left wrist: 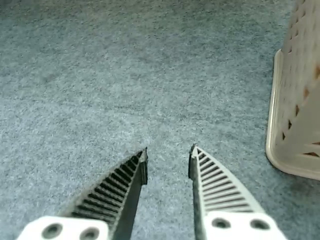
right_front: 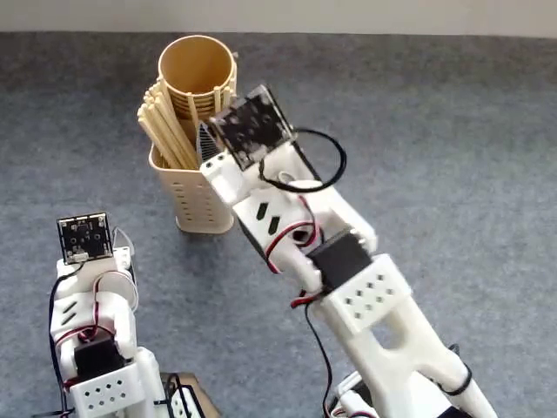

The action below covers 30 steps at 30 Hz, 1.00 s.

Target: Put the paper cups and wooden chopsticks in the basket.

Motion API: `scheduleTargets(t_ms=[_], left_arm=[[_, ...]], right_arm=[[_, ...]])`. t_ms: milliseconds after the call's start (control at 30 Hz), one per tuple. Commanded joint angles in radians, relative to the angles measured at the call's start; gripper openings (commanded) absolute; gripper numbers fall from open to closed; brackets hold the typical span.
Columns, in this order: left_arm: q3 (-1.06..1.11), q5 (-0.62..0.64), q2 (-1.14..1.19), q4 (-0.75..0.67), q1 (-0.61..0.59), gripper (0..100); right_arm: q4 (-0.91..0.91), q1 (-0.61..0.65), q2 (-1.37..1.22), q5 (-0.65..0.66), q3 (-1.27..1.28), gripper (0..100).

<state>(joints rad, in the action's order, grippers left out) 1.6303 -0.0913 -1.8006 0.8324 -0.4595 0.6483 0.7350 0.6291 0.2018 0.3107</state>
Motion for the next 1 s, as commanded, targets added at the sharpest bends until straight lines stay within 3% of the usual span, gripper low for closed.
scheduleTargets(t_ms=[0,133,300,633,800,967], left_arm=[[-0.134,0.014,-0.013,0.031,0.015,15],[-0.283,0.009,-0.015,0.16,0.087,15],[-0.297,0.008,-0.015,0.239,0.197,15],[-0.038,0.006,-0.015,0.209,0.329,15],[0.067,0.006,-0.012,0.057,0.354,15],[0.065,0.008,-0.013,0.054,0.354,15]], right_arm=[[0.426,-0.039,0.028,0.023,-0.282,0.1],[0.659,-0.111,0.084,0.005,-0.361,0.5],[0.74,-0.24,0.237,-0.075,-0.185,0.5],[0.163,-0.509,0.869,-0.075,0.967,0.5],[0.193,-0.602,1.224,-0.075,1.354,0.5],[0.217,-0.696,1.147,-0.078,1.455,0.5]])
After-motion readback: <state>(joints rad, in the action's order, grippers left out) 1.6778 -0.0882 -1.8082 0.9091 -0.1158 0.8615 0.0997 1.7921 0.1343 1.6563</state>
